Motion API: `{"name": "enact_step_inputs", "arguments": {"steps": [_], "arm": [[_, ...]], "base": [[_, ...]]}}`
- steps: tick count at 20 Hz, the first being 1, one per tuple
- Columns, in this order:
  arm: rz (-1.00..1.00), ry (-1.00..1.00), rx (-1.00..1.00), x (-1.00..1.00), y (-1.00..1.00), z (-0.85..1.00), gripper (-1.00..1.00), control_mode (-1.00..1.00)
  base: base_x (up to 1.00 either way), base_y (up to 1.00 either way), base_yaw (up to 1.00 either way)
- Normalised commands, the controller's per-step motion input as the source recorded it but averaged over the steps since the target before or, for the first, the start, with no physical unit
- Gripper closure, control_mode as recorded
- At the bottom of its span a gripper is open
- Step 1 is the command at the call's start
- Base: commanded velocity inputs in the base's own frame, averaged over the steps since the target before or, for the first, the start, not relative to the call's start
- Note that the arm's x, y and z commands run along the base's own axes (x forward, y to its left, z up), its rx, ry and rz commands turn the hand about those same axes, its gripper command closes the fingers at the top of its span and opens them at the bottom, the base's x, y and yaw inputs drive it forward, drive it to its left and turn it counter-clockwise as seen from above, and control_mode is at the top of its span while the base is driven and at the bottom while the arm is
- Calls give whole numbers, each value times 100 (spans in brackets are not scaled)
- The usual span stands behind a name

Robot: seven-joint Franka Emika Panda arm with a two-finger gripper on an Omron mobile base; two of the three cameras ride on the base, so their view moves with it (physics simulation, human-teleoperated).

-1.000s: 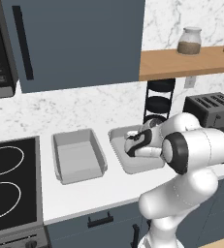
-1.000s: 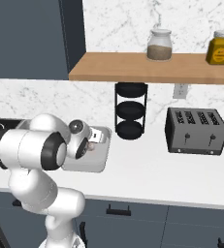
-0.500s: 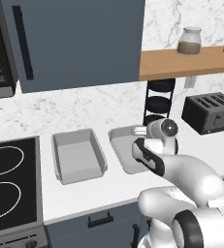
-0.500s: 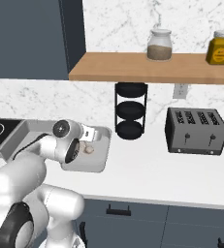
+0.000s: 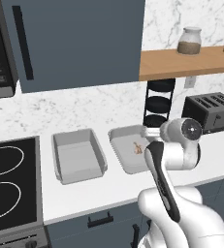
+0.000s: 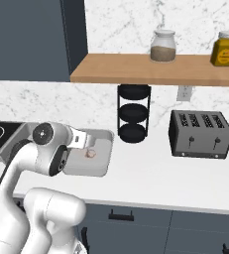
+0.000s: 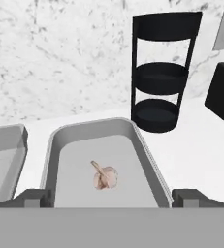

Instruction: Place one garlic and one chicken drumstick in each tupperware on the nearby counter, to pack two identical lunches.

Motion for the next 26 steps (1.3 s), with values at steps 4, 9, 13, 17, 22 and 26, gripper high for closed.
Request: {"name": "enact_step_inputs", "arguments": {"steps": [4,9,13,17,22,26], "arm": [[4,0,0,-81,0,57,-100,-100],[0,2,-1,-53,0,-11,-100,-100],[0,5,-6,-64,9,-43,-100,-100],[0,0,0,0,0,0,-100,100],[0,0,0,0,0,0,-100,100],[0,0,0,0,0,0,-100,100]], "base": [[0,0,0],[0,0,0],[0,0,0],[-99,0,-2],[-59,-77,-18],[-7,-100,-18]]}}
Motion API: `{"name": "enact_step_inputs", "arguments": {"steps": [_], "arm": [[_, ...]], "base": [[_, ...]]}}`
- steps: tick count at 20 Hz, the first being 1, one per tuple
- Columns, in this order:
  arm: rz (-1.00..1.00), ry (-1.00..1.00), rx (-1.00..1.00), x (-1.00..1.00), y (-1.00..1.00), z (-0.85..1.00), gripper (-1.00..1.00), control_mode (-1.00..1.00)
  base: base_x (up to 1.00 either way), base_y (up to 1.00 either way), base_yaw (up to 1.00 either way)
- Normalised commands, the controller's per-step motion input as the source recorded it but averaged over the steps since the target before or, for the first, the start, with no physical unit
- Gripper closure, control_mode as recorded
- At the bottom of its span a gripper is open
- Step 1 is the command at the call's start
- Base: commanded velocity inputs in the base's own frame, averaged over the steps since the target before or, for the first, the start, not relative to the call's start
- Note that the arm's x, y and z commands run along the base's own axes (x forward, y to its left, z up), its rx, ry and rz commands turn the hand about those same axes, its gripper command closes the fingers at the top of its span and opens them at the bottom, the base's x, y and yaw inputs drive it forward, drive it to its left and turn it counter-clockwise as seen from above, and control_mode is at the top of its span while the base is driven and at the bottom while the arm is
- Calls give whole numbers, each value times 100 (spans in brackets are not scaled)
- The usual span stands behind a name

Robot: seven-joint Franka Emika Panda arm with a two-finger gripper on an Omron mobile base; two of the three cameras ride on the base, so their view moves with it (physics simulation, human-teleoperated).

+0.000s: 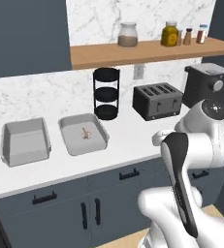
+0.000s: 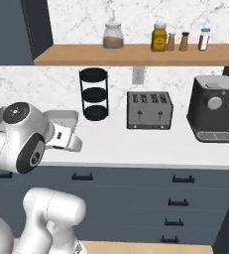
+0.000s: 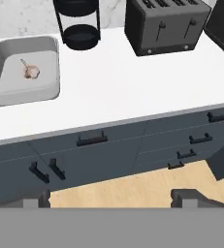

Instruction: Place one garlic and one chicken drumstick in each tupperware on the nearby counter, to pack two identical lunches.

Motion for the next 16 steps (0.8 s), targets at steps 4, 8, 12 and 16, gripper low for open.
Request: {"name": "enact_step_inputs", "arguments": {"steps": [4,8,12,16], "arm": [[0,0,0,0,0,0,-100,100],[0,0,0,0,0,0,-100,100],[0,0,0,0,0,0,-100,100],[0,0,0,0,0,0,-100,100]], "base": [[-23,-100,-14],[-39,-100,-11],[-12,-100,-9],[0,-100,-3]]}}
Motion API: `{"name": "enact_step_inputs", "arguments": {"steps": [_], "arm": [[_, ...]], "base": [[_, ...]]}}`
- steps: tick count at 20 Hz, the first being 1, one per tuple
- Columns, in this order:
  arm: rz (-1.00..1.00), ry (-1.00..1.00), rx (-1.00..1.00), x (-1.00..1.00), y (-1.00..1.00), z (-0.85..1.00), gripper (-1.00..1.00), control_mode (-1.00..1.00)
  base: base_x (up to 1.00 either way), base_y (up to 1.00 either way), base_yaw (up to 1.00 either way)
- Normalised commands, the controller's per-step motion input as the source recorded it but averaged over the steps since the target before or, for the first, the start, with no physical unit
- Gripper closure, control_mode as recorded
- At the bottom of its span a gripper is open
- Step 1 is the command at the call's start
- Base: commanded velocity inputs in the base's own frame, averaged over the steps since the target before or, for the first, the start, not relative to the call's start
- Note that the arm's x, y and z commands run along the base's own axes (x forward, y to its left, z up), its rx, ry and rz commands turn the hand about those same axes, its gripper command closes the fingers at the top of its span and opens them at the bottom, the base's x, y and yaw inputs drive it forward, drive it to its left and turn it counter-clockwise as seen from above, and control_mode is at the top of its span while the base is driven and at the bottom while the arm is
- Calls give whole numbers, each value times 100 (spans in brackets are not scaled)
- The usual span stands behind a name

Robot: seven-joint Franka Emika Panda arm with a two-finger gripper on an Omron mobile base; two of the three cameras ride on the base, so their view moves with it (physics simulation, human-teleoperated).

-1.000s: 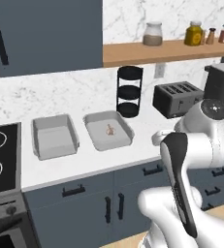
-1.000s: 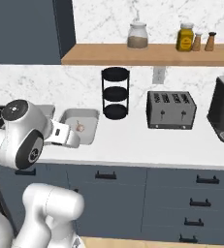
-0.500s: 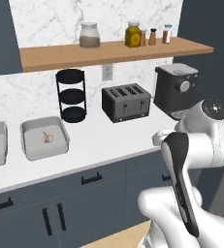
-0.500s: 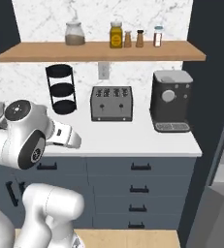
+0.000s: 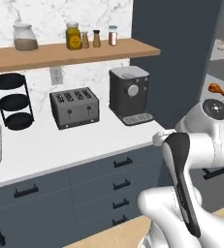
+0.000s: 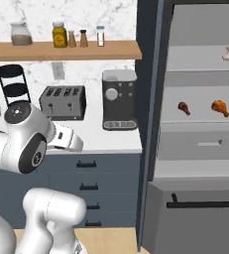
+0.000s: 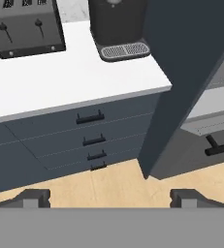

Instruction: Place one garlic and one chicken drumstick in each tupperware on the nearby counter, to pack two identical lunches.

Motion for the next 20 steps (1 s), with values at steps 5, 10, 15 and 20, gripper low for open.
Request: {"name": "enact_step_inputs", "arguments": {"steps": [5,10,15,20], "arm": [[0,0,0,0,0,0,-100,100],[0,0,0,0,0,0,-100,100],[0,0,0,0,0,0,-100,100],[0,0,0,0,0,0,-100,100]], "base": [[2,-100,0],[0,-100,0],[15,-97,2],[41,-57,9]]}}
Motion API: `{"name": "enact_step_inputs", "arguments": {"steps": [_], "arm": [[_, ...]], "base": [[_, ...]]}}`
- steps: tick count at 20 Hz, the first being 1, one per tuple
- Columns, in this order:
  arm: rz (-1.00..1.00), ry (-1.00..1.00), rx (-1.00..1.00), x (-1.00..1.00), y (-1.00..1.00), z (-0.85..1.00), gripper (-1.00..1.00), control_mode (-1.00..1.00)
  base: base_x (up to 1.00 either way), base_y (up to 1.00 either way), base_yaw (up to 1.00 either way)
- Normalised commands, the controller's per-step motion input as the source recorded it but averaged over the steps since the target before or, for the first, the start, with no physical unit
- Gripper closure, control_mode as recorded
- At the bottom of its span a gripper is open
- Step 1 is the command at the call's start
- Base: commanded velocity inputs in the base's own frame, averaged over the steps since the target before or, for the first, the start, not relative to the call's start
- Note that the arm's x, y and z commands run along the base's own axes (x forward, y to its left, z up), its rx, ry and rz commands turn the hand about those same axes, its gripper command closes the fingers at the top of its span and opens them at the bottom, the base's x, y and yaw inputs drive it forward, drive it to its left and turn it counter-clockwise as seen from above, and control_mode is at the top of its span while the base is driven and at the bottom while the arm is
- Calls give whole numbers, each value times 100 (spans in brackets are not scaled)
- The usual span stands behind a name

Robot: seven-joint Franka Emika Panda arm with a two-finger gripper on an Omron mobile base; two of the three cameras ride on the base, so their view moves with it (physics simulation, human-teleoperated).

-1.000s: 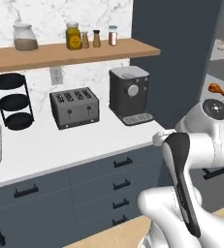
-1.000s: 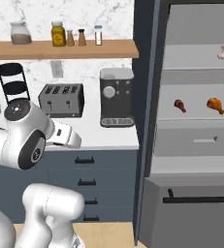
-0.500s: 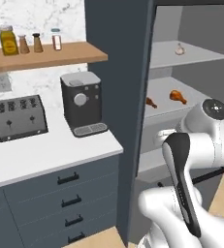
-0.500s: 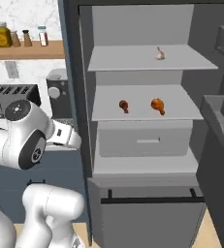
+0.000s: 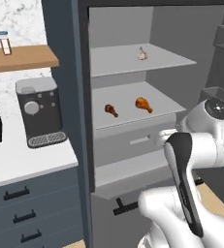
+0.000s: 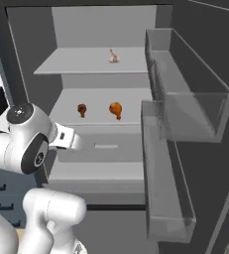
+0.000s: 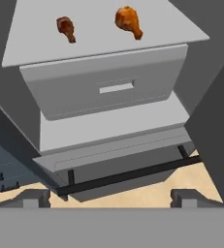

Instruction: Place one garlic and one chicken drumstick in each tupperware on the nearby counter, to pack two identical lunches.

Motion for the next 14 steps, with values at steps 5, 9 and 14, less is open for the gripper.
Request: {"name": "enact_step_inputs", "arguments": {"steps": [5,9,14], "arm": [[0,0,0,0,0,0,-100,100],[0,0,0,0,0,0,-100,100],[0,0,0,0,0,0,-100,100]], "base": [[57,-6,14],[56,-3,13],[46,-17,17]]}}
